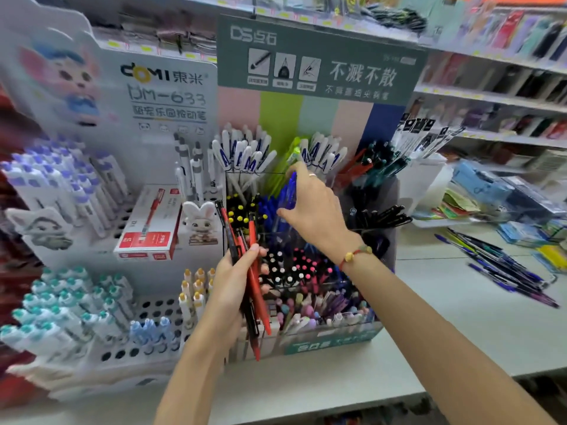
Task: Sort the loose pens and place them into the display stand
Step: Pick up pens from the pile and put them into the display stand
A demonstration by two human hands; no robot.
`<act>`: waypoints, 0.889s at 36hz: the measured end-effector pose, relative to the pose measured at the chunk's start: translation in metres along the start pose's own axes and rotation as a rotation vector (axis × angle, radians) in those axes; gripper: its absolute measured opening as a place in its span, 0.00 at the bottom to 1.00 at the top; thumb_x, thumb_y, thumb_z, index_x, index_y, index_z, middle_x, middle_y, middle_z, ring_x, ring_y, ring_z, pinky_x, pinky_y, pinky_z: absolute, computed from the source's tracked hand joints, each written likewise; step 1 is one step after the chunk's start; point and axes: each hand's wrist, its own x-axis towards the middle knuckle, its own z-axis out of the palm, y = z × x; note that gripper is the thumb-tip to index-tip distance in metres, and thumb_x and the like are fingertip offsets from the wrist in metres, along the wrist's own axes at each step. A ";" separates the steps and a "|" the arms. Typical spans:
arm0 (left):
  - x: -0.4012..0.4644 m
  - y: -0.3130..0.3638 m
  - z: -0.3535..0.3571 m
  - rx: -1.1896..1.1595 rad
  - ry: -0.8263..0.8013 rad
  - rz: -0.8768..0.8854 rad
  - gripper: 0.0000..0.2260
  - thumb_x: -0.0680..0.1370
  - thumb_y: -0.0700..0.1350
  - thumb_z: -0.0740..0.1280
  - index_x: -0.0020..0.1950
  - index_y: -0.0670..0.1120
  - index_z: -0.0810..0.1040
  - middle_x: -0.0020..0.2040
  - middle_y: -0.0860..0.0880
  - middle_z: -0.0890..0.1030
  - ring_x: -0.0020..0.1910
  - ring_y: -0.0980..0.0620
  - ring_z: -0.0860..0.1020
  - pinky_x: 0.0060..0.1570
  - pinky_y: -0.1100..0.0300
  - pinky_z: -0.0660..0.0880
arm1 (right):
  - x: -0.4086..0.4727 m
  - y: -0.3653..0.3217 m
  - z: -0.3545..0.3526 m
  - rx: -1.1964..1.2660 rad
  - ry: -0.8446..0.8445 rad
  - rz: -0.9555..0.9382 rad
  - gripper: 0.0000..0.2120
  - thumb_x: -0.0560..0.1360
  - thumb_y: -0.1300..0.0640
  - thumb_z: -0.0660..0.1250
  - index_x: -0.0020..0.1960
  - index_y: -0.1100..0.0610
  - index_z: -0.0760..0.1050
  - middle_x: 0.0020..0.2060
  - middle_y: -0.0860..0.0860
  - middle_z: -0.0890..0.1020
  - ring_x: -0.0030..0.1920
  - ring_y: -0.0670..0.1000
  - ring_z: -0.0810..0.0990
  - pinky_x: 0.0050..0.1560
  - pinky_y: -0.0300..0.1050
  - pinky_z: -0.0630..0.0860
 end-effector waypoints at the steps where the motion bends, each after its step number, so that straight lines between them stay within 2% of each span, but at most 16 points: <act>1: 0.000 0.000 -0.001 -0.006 0.002 0.003 0.06 0.80 0.45 0.64 0.47 0.45 0.77 0.32 0.52 0.77 0.30 0.57 0.75 0.28 0.63 0.72 | -0.006 0.001 0.005 -0.024 0.100 -0.042 0.28 0.70 0.57 0.75 0.65 0.57 0.67 0.50 0.53 0.78 0.50 0.55 0.76 0.42 0.48 0.73; 3: 0.000 0.001 -0.002 -0.001 0.000 0.008 0.05 0.80 0.45 0.64 0.48 0.45 0.77 0.33 0.52 0.78 0.31 0.57 0.76 0.28 0.63 0.72 | -0.017 0.003 0.015 0.030 0.235 -0.114 0.28 0.72 0.59 0.72 0.69 0.57 0.66 0.54 0.53 0.78 0.54 0.54 0.75 0.50 0.48 0.75; 4: -0.001 0.001 -0.002 0.005 -0.003 0.008 0.05 0.80 0.45 0.64 0.48 0.45 0.77 0.33 0.52 0.78 0.32 0.57 0.76 0.28 0.63 0.72 | -0.021 0.004 0.020 0.111 0.249 -0.124 0.25 0.75 0.60 0.69 0.70 0.57 0.66 0.52 0.54 0.79 0.52 0.54 0.76 0.50 0.48 0.75; 7: -0.001 0.001 -0.002 -0.005 -0.011 0.009 0.05 0.80 0.45 0.64 0.48 0.44 0.77 0.32 0.53 0.78 0.30 0.58 0.76 0.27 0.64 0.72 | -0.030 -0.005 0.025 0.307 0.182 -0.202 0.15 0.81 0.59 0.60 0.66 0.57 0.68 0.46 0.54 0.82 0.42 0.53 0.80 0.42 0.51 0.78; 10: -0.002 0.003 -0.001 -0.027 -0.011 0.002 0.05 0.80 0.44 0.64 0.50 0.43 0.77 0.34 0.52 0.78 0.31 0.58 0.76 0.26 0.64 0.73 | -0.032 -0.012 0.026 0.218 0.133 -0.357 0.13 0.81 0.58 0.60 0.65 0.57 0.73 0.47 0.53 0.83 0.46 0.53 0.82 0.40 0.49 0.79; 14: -0.004 0.005 -0.004 -0.029 -0.022 -0.012 0.06 0.80 0.45 0.64 0.49 0.43 0.77 0.35 0.51 0.78 0.31 0.58 0.76 0.27 0.63 0.73 | -0.022 0.001 0.022 0.233 0.289 -0.183 0.16 0.78 0.59 0.66 0.66 0.58 0.74 0.53 0.53 0.79 0.45 0.51 0.79 0.46 0.48 0.78; 16: -0.005 0.006 -0.004 -0.031 -0.030 -0.022 0.05 0.80 0.44 0.64 0.48 0.44 0.77 0.35 0.51 0.78 0.31 0.58 0.76 0.29 0.62 0.73 | -0.017 0.010 0.020 0.227 0.307 -0.068 0.21 0.76 0.60 0.70 0.68 0.58 0.72 0.54 0.54 0.79 0.46 0.52 0.80 0.51 0.46 0.77; 18: -0.005 0.007 -0.004 -0.027 -0.041 -0.031 0.05 0.80 0.44 0.64 0.48 0.44 0.77 0.36 0.51 0.79 0.31 0.58 0.76 0.30 0.62 0.73 | -0.015 0.013 0.020 0.235 0.289 -0.025 0.24 0.73 0.60 0.73 0.67 0.57 0.72 0.48 0.53 0.82 0.43 0.52 0.80 0.50 0.47 0.78; 20: -0.003 0.008 -0.004 -0.019 -0.043 -0.037 0.06 0.80 0.45 0.64 0.49 0.44 0.78 0.36 0.51 0.79 0.32 0.58 0.77 0.31 0.62 0.74 | -0.018 0.010 0.022 0.201 0.278 -0.086 0.18 0.72 0.59 0.74 0.61 0.57 0.77 0.43 0.52 0.82 0.42 0.51 0.80 0.45 0.50 0.80; 23: -0.002 0.011 -0.002 -0.052 -0.041 -0.040 0.07 0.79 0.45 0.64 0.52 0.42 0.78 0.39 0.50 0.81 0.35 0.57 0.79 0.31 0.62 0.77 | -0.030 0.008 0.030 0.083 0.295 -0.199 0.12 0.73 0.59 0.72 0.57 0.57 0.80 0.43 0.51 0.83 0.46 0.53 0.80 0.41 0.48 0.80; 25: -0.003 0.013 0.000 -0.107 -0.043 -0.047 0.07 0.79 0.44 0.65 0.54 0.42 0.77 0.40 0.51 0.83 0.37 0.56 0.81 0.32 0.61 0.79 | -0.035 0.011 0.035 0.018 0.288 -0.245 0.12 0.76 0.58 0.67 0.59 0.57 0.80 0.46 0.50 0.83 0.51 0.53 0.78 0.46 0.47 0.78; 27: -0.005 0.015 0.003 -0.157 -0.080 -0.059 0.07 0.79 0.43 0.65 0.54 0.42 0.77 0.40 0.51 0.85 0.38 0.56 0.83 0.34 0.59 0.80 | -0.038 0.015 0.036 -0.037 0.287 -0.262 0.14 0.77 0.57 0.64 0.61 0.57 0.79 0.52 0.51 0.82 0.56 0.53 0.76 0.55 0.47 0.75; 29: -0.007 0.015 0.004 -0.153 -0.148 -0.077 0.07 0.79 0.43 0.65 0.54 0.42 0.77 0.40 0.51 0.84 0.39 0.55 0.83 0.35 0.59 0.81 | -0.044 0.013 0.029 0.027 0.312 -0.219 0.14 0.79 0.56 0.63 0.62 0.57 0.78 0.55 0.51 0.79 0.57 0.51 0.73 0.58 0.43 0.70; 31: -0.008 0.015 0.005 -0.103 -0.240 -0.113 0.08 0.79 0.43 0.65 0.55 0.41 0.77 0.40 0.51 0.83 0.37 0.56 0.82 0.35 0.59 0.80 | -0.052 0.004 0.012 0.254 0.268 -0.083 0.13 0.80 0.53 0.62 0.62 0.55 0.78 0.49 0.48 0.77 0.49 0.45 0.73 0.51 0.35 0.68; 32: -0.009 0.015 0.006 -0.064 -0.294 -0.134 0.08 0.79 0.44 0.65 0.55 0.41 0.77 0.39 0.51 0.82 0.35 0.56 0.81 0.34 0.60 0.79 | -0.055 0.003 0.005 0.400 0.177 0.010 0.14 0.80 0.50 0.61 0.61 0.53 0.78 0.45 0.49 0.76 0.44 0.43 0.72 0.47 0.34 0.68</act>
